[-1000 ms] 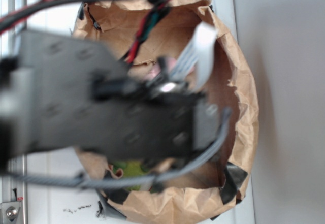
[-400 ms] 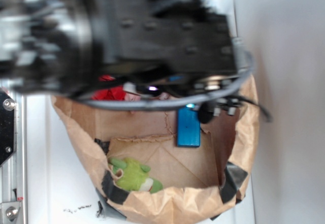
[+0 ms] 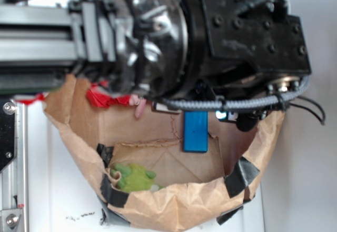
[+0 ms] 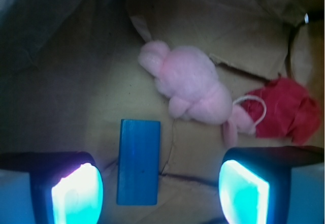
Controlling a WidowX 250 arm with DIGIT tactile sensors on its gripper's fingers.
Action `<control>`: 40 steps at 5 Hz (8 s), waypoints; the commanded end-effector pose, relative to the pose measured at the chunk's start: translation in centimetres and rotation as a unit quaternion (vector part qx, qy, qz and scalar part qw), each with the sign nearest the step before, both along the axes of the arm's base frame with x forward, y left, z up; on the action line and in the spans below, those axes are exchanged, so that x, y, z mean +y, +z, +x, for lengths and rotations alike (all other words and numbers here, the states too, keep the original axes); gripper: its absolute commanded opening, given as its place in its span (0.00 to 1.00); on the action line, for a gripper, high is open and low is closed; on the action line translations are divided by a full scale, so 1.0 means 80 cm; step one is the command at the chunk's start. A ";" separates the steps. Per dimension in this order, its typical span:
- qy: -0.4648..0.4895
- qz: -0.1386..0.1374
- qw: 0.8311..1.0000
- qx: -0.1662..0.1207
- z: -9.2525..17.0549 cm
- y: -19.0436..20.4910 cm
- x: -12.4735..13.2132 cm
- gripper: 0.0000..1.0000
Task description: Grab the blue block.
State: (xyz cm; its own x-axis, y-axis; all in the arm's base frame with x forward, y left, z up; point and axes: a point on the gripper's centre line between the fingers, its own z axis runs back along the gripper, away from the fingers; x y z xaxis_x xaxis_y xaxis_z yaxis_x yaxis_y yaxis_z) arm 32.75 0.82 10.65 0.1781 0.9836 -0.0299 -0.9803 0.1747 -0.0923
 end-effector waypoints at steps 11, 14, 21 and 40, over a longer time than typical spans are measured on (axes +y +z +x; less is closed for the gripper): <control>0.007 0.074 0.997 -0.036 0.017 -0.083 -0.063 1.00; -0.038 0.077 0.994 -0.066 0.004 -0.056 -0.050 0.00; -0.428 0.091 0.893 -0.110 -0.021 0.067 -0.005 1.00; -0.218 0.121 0.965 -0.087 0.005 -0.047 -0.045 0.00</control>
State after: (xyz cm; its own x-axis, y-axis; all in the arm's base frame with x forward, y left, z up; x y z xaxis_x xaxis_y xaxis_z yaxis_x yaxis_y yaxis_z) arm 32.58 -4.33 3.76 0.5719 0.7907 0.2182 -0.7966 0.5989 -0.0825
